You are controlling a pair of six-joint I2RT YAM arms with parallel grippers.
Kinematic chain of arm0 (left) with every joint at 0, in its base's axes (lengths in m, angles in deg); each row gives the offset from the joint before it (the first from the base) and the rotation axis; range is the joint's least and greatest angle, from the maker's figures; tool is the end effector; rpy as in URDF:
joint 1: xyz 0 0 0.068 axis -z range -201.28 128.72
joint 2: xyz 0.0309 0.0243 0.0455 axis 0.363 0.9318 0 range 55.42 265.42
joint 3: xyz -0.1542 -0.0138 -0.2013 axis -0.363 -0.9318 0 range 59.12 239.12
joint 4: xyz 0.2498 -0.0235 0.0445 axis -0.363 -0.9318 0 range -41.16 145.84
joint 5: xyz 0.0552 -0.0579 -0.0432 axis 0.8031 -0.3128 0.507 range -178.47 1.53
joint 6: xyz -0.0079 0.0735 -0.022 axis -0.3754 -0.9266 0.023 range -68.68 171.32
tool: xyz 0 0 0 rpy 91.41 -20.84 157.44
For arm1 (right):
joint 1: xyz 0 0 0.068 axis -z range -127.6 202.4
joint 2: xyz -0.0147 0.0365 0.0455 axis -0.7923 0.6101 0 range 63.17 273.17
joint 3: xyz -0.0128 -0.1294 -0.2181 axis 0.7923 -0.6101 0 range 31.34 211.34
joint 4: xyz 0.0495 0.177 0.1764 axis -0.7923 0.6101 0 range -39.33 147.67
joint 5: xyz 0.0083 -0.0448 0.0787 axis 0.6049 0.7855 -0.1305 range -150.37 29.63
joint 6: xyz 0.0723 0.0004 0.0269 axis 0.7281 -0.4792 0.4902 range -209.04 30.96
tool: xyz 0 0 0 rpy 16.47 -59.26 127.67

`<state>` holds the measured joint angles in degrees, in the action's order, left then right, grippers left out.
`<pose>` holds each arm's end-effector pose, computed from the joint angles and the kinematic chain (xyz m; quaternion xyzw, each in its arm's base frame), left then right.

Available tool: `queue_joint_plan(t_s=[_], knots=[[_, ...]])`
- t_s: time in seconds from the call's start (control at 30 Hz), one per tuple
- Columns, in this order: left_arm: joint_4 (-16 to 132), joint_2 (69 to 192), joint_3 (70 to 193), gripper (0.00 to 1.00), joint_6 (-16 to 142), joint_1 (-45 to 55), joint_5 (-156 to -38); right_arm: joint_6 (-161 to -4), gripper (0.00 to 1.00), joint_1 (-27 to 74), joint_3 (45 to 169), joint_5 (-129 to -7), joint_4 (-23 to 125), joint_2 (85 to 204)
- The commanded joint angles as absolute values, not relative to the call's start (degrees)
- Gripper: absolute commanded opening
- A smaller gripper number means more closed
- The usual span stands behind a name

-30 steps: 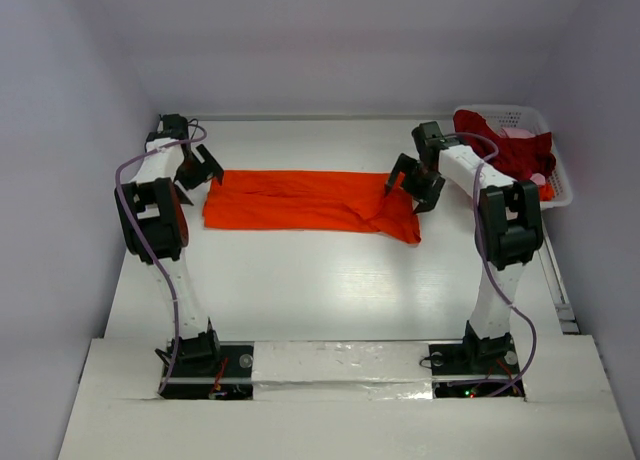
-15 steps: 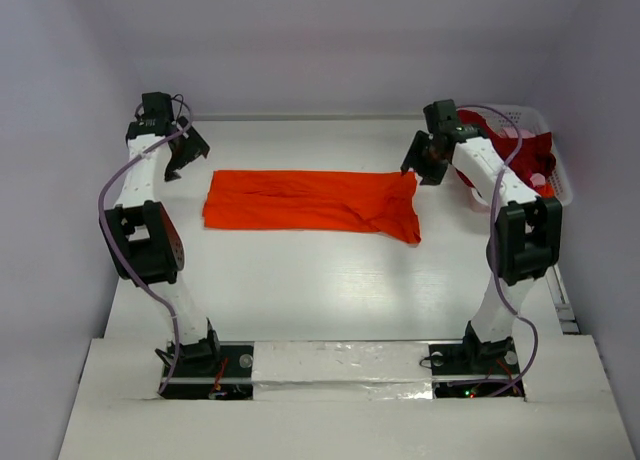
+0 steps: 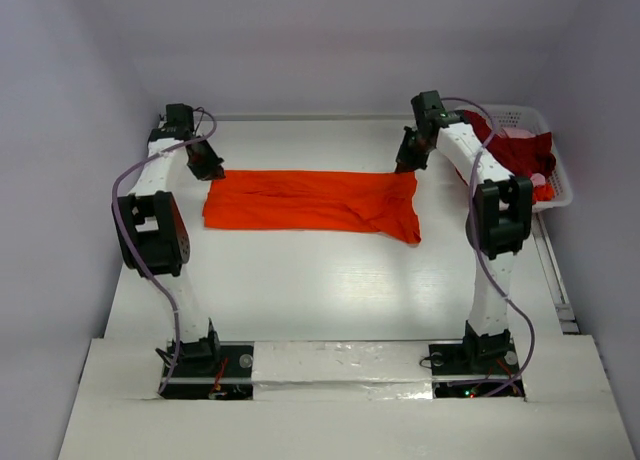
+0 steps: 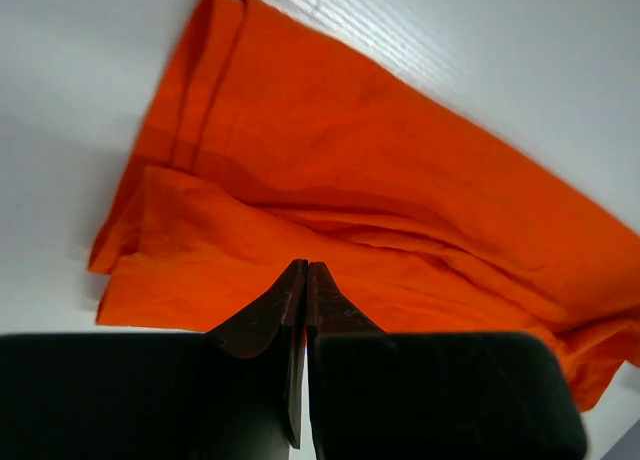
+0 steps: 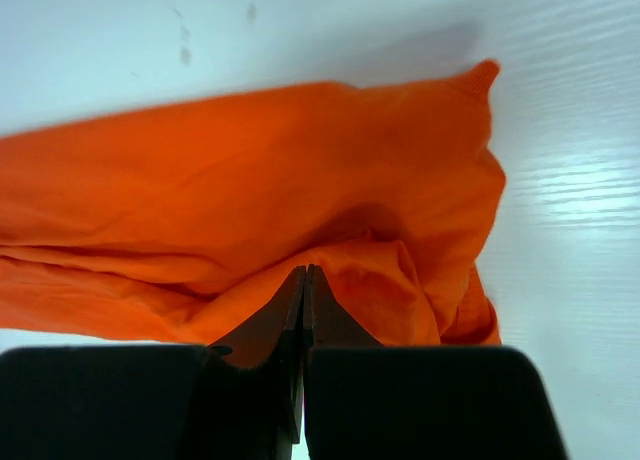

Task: Fold and stack the t-shirts
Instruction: Fold the other side of the tshirt into a rectangle

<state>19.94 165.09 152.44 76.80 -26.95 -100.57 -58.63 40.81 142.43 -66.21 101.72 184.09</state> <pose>0.4313 0.0289 0.2251 -0.2198 0.9155 -0.1536 0.2998 0.4472 0.0985 0.2199 0.1454 0.9557 0.1360 0.2167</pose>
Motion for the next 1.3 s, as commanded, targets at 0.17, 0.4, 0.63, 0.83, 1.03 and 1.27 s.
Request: queue_joint_plan(t_s=[0.17,0.4,0.63,0.83,1.03,1.27], knots=[[15.9,168.8,155.4,0.00,74.3,-24.0,-104.6,-59.8,0.00,40.2,139.9,-70.7,103.8,182.5],[13.9,167.5,158.1,0.00,74.0,-23.5,-102.3,-60.4,0.00,39.1,135.4,-69.6,102.8,176.7],[13.4,170.1,159.1,0.00,73.5,-23.0,-101.1,-61.0,0.00,37.6,131.3,-69.2,102.9,175.1],[12.9,172.4,160.3,0.00,73.5,-23.0,-101.4,-60.3,0.00,37.6,131.6,-69.2,102.6,177.7],[10.9,176.1,163.2,0.00,72.6,-22.4,-101.3,-57.1,0.00,37.6,131.7,-66.6,101.7,179.6],[11.4,177.3,162.6,0.00,72.5,-22.4,-100.9,-55.6,0.00,37.6,132.1,-67.1,100.9,180.3]])
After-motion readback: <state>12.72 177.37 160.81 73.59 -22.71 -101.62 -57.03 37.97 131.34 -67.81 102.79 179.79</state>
